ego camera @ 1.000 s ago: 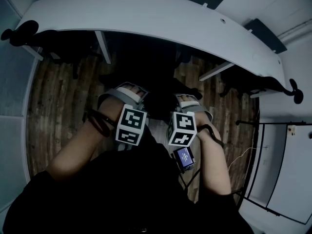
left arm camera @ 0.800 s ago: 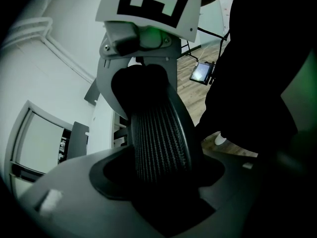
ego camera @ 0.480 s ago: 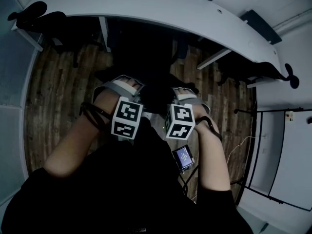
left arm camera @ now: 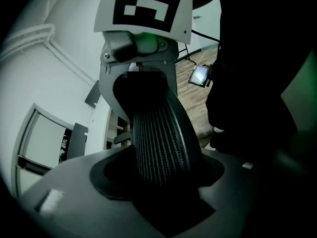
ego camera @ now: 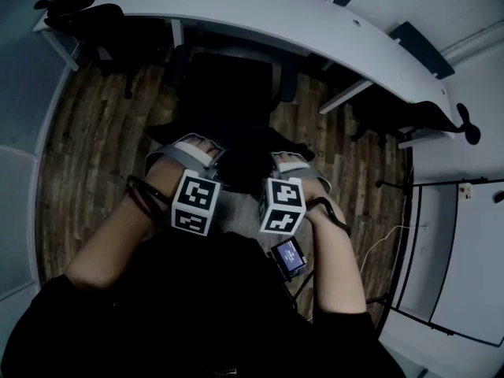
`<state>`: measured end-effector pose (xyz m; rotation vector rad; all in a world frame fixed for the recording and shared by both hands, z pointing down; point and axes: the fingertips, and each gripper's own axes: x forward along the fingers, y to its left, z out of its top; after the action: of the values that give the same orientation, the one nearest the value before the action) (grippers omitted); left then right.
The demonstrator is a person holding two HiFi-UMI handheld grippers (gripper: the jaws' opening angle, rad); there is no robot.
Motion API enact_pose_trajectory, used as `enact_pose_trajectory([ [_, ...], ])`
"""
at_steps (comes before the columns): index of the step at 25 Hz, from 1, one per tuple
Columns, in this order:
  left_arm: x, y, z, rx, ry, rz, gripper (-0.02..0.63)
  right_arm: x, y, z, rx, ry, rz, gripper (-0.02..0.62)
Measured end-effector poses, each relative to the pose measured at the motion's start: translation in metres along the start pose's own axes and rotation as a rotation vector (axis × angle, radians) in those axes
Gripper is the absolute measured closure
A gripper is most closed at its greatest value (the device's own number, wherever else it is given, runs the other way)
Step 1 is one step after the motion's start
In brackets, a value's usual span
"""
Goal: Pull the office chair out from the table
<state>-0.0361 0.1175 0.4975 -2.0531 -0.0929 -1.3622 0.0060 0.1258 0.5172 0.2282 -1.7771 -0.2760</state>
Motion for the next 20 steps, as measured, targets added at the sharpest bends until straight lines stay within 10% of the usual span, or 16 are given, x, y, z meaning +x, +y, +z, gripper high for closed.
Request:
enact_pose_trajectory([
  [20, -0.066, -0.139, 0.086, 0.021, -0.048, 0.118, 0.327, -0.050, 0.162, 0.032, -0.041, -0.010, 0.012, 0.236],
])
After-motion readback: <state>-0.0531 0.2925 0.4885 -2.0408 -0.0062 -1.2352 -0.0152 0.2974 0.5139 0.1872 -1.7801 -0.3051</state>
